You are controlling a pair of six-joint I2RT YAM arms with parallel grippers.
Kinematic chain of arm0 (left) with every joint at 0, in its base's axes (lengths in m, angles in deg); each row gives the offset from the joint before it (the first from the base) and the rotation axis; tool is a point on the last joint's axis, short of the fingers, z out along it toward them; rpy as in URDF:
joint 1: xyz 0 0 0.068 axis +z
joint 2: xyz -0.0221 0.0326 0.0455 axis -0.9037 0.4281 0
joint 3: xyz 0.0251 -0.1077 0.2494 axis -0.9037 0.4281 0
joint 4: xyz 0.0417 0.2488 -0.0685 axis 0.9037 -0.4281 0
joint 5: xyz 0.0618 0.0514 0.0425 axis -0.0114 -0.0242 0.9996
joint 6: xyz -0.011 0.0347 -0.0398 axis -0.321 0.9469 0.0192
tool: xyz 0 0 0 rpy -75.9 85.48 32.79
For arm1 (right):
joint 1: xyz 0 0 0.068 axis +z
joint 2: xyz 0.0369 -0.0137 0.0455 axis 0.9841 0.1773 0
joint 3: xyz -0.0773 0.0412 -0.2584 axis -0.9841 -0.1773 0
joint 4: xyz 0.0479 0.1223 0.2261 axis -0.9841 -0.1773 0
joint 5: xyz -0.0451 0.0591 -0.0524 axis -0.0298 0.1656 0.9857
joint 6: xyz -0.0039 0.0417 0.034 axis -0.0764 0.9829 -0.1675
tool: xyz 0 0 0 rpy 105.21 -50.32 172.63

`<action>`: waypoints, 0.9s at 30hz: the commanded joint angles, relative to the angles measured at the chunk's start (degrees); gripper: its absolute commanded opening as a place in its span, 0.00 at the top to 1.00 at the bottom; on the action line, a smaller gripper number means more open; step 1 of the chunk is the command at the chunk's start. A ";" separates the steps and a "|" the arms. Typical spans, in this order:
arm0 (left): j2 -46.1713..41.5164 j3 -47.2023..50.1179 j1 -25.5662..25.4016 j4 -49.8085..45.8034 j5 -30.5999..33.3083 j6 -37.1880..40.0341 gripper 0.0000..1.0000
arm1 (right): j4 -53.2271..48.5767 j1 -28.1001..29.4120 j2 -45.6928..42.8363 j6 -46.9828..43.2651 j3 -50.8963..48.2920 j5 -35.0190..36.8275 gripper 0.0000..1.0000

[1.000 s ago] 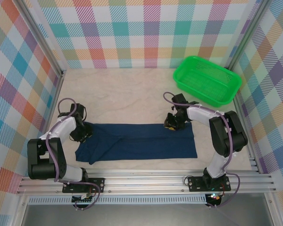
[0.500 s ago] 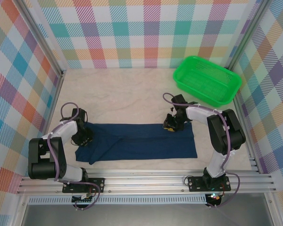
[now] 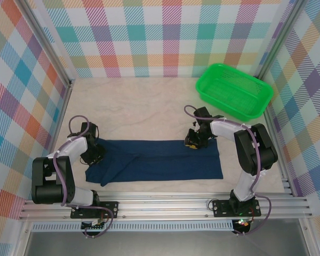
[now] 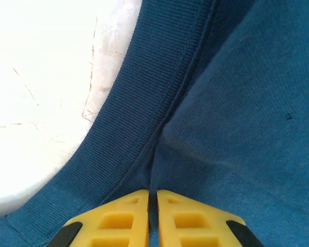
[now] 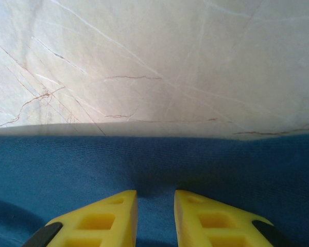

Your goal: Fold and stack the t-shirts

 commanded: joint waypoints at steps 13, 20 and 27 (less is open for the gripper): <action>-0.43 -3.65 -0.89 -2.76 1.11 0.78 0.85 | -0.56 -0.16 0.87 -0.02 0.22 -0.90 0.75; 0.88 -3.65 -1.23 -2.16 0.94 0.74 0.83 | -0.48 -0.12 0.95 -0.01 0.30 -0.95 0.75; 2.01 -3.90 -1.65 -1.18 0.49 0.74 0.87 | -0.76 -0.22 0.90 -0.10 0.30 -0.91 0.76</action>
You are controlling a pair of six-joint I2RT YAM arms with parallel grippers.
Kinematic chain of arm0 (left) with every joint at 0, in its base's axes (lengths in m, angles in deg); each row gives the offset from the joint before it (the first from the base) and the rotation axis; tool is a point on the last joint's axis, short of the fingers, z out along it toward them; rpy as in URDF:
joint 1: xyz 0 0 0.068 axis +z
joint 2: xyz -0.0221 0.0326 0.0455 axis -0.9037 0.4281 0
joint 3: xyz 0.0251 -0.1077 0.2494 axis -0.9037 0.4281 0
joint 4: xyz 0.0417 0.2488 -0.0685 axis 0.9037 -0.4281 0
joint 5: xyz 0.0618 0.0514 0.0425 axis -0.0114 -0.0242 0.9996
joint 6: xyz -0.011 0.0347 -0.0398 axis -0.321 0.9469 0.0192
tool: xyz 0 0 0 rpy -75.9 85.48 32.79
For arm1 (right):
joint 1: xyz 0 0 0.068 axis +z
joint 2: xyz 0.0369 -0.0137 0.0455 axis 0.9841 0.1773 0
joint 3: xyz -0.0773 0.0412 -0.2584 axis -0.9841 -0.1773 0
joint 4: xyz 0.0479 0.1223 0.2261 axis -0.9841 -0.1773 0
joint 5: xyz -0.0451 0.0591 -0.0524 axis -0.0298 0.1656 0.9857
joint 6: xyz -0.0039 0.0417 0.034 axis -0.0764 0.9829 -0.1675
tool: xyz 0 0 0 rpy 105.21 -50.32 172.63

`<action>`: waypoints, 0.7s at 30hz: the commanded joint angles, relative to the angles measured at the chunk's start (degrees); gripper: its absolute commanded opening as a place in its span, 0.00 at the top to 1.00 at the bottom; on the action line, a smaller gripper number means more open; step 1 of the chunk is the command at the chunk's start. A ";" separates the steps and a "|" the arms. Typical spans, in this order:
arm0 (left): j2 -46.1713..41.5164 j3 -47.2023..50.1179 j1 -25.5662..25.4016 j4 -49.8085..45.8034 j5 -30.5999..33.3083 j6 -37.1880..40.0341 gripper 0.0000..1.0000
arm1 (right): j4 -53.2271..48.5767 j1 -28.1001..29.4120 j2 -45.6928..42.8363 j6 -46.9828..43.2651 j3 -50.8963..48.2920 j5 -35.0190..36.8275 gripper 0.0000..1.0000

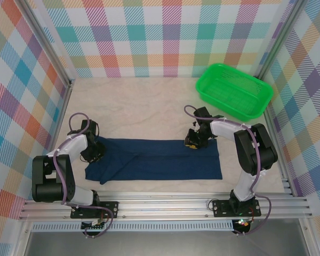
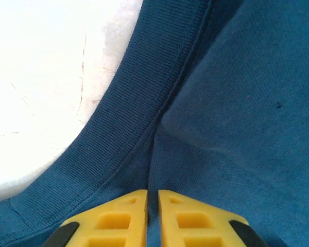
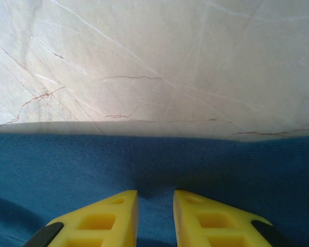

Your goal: Fold and stack the t-shirts

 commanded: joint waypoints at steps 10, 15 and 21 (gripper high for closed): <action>-1.74 -3.81 -2.04 -1.82 3.92 0.74 1.00 | -0.68 -0.15 1.13 -0.10 0.13 -1.08 0.76; -2.49 -5.81 -2.53 -3.19 5.22 1.02 1.00 | -0.93 -0.19 1.82 -0.19 0.30 -1.08 0.77; -1.75 -8.21 -2.61 -3.86 5.51 0.94 1.00 | -0.98 -0.21 2.00 -0.23 0.39 -1.25 0.77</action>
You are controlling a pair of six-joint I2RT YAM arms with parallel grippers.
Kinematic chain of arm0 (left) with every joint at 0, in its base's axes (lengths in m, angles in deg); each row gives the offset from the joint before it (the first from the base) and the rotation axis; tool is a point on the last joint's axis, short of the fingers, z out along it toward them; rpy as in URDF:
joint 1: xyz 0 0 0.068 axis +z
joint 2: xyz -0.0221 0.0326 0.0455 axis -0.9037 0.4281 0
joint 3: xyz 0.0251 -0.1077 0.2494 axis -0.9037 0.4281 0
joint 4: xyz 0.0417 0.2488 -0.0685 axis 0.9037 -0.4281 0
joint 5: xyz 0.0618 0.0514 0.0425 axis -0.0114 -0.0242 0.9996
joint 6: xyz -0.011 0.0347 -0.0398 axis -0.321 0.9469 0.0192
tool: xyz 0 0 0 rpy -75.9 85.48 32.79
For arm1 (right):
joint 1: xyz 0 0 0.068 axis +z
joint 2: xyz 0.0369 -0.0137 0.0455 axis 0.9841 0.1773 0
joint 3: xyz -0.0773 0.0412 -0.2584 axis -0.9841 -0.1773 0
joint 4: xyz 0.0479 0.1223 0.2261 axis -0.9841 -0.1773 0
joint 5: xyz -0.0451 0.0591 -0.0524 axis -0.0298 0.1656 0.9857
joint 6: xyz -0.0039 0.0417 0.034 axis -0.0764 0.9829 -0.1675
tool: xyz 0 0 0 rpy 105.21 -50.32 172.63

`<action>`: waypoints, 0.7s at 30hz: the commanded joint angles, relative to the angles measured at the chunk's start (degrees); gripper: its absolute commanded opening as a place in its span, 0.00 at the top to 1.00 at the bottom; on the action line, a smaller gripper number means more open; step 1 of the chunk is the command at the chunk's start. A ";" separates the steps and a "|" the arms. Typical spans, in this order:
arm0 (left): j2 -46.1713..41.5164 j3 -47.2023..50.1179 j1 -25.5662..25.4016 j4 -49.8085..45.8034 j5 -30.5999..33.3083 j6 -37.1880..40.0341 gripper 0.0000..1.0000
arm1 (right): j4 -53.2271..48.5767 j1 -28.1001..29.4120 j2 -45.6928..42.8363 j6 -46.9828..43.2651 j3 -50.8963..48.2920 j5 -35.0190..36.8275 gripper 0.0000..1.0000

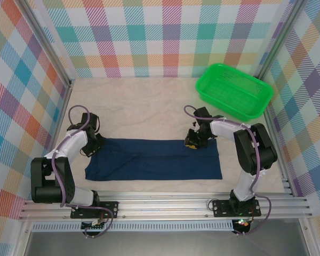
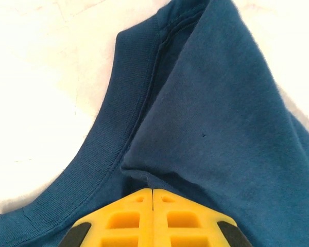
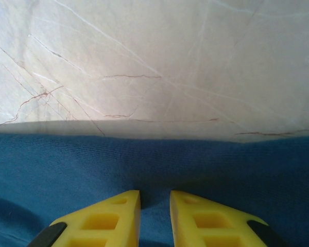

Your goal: Fold and stack the t-shirts

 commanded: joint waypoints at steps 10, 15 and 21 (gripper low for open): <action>2.24 -4.81 -0.45 -2.18 2.72 1.87 1.00 | -0.93 -0.11 1.63 -0.16 0.48 -0.88 0.78; 3.39 -4.12 -0.45 -2.92 3.52 1.65 1.00 | -1.10 -0.13 1.81 -0.21 0.83 -0.99 0.77; -0.78 -5.08 -2.03 -5.55 6.45 0.48 0.48 | -1.54 -0.07 -0.25 -0.60 1.09 0.24 0.76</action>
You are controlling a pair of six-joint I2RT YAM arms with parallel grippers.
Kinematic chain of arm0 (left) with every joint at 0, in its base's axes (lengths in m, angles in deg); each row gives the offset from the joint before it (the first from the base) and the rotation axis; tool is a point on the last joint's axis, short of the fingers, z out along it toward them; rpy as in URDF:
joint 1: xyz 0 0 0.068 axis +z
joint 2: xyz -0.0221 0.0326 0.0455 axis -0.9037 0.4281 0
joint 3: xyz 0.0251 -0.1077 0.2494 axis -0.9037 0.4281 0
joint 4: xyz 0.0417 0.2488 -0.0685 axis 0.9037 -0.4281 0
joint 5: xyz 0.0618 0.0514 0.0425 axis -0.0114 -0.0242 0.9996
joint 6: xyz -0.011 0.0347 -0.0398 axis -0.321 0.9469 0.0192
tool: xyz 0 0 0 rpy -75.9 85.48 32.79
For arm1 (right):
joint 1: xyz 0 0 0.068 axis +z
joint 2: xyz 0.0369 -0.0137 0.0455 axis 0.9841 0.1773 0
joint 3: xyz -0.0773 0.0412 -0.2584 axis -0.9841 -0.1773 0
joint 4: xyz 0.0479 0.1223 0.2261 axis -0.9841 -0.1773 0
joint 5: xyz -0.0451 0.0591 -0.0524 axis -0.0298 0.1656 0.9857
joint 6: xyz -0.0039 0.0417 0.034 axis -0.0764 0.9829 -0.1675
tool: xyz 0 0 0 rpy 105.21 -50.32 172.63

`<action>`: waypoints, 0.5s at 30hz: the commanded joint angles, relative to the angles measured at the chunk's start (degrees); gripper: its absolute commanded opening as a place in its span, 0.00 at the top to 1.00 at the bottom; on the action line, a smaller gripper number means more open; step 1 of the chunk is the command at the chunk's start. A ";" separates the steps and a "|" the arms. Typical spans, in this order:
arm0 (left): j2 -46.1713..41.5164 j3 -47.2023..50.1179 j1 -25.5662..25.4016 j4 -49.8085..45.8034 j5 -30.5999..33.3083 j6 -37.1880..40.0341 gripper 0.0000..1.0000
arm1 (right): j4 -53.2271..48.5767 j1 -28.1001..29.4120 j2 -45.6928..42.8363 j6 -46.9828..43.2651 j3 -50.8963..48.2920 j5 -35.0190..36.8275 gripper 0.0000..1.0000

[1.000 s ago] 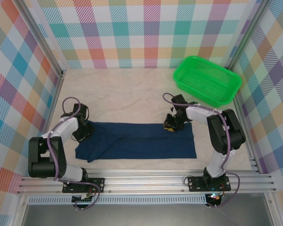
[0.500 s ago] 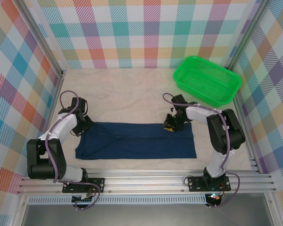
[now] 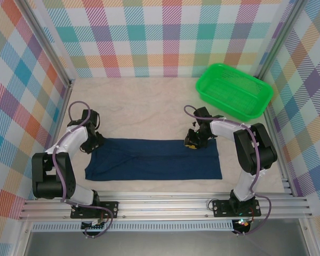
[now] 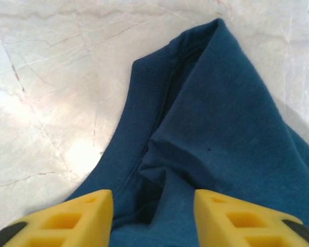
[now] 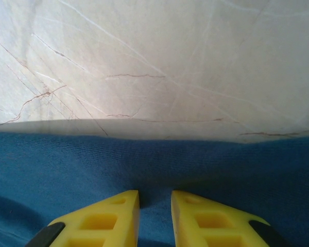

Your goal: Fold and stack the t-shirts

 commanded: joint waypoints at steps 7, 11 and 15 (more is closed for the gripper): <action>-8.09 2.17 -9.90 0.33 -6.54 -5.43 0.46 | -1.79 0.33 -5.39 -1.95 0.61 1.57 0.72; -5.16 3.22 -10.67 2.99 -9.00 -9.77 0.47 | -2.18 1.11 -6.56 -2.90 0.96 1.19 0.72; -2.21 1.91 -10.96 3.47 -8.68 -12.40 0.53 | -2.32 1.38 -6.87 -2.80 1.10 1.16 0.72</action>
